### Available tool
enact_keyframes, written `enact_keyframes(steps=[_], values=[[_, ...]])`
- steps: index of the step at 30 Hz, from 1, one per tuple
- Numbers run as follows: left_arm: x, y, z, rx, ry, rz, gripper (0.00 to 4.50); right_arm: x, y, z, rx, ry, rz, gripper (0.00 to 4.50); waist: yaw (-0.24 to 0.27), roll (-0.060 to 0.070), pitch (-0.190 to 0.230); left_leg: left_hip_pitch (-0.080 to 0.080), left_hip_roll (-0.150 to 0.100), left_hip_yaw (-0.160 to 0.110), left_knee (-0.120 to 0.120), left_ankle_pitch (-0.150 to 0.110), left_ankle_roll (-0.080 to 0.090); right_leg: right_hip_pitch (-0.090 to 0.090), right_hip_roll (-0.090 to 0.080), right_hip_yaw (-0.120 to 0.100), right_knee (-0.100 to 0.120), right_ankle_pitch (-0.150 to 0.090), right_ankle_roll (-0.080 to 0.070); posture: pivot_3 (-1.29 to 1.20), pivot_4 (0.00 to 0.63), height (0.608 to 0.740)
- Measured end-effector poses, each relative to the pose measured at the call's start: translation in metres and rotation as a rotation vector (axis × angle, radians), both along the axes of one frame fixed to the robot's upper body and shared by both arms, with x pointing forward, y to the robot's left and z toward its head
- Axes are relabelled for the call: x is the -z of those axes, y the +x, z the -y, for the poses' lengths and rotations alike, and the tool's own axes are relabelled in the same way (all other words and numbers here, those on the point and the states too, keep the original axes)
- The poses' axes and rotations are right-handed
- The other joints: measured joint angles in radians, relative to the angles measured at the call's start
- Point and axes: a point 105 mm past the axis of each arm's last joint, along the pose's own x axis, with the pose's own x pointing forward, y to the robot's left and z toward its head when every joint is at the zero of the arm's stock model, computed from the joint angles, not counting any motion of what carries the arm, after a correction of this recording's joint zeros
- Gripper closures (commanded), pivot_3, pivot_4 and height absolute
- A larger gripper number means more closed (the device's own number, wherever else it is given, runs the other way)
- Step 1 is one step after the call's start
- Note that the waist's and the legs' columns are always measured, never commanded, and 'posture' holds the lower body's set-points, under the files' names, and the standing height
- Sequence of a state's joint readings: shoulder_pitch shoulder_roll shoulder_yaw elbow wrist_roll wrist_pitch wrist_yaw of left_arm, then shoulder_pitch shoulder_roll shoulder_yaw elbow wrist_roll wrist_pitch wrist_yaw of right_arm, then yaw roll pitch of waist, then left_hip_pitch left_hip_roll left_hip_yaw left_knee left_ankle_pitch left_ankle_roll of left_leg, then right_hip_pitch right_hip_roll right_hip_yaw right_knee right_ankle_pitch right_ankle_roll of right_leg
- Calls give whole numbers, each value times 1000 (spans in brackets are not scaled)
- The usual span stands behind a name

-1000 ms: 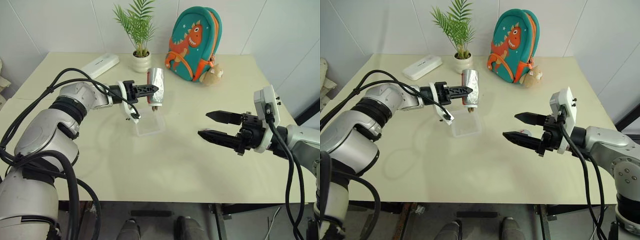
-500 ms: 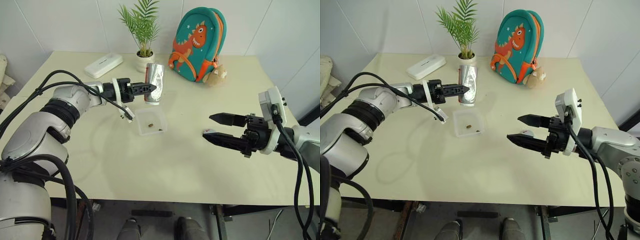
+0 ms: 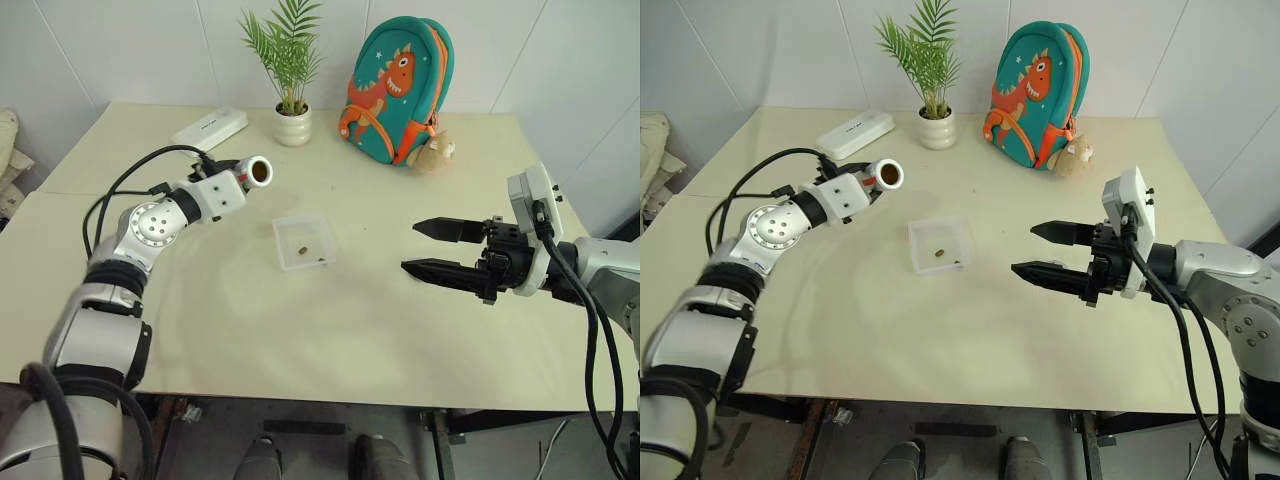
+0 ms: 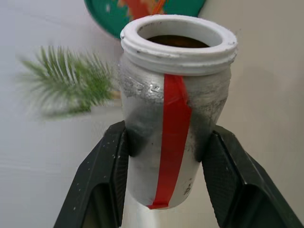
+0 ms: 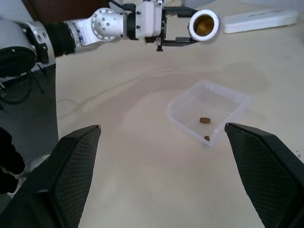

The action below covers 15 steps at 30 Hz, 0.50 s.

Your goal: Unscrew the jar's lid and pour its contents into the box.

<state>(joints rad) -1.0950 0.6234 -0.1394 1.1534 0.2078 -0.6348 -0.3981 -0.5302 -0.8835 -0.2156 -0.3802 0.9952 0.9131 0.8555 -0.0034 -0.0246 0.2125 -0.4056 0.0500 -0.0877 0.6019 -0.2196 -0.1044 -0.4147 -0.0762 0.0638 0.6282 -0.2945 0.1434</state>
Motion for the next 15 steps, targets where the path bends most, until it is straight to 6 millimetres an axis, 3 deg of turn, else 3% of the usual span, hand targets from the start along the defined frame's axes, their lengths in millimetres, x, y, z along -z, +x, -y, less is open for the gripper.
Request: enact_keyframes(steps=[7, 15], values=[[31, -5, -5, 68, -541, -307, 2636, 6, 9, -7, -60, -37, -19, 95, -2, 0, 0, 0, 0, 0, 8, 0, 1, 2, 0, 0, 4, 1, 1, 0, 150, 740], [46, -6, -7, 74, -632, -434, 2636, 5, 13, -10, -83, -54, -9, 95, -7, 0, 0, 1, 0, 0, 10, 0, 1, 3, 0, 0, 3, 3, 1, 0, 150, 740]])
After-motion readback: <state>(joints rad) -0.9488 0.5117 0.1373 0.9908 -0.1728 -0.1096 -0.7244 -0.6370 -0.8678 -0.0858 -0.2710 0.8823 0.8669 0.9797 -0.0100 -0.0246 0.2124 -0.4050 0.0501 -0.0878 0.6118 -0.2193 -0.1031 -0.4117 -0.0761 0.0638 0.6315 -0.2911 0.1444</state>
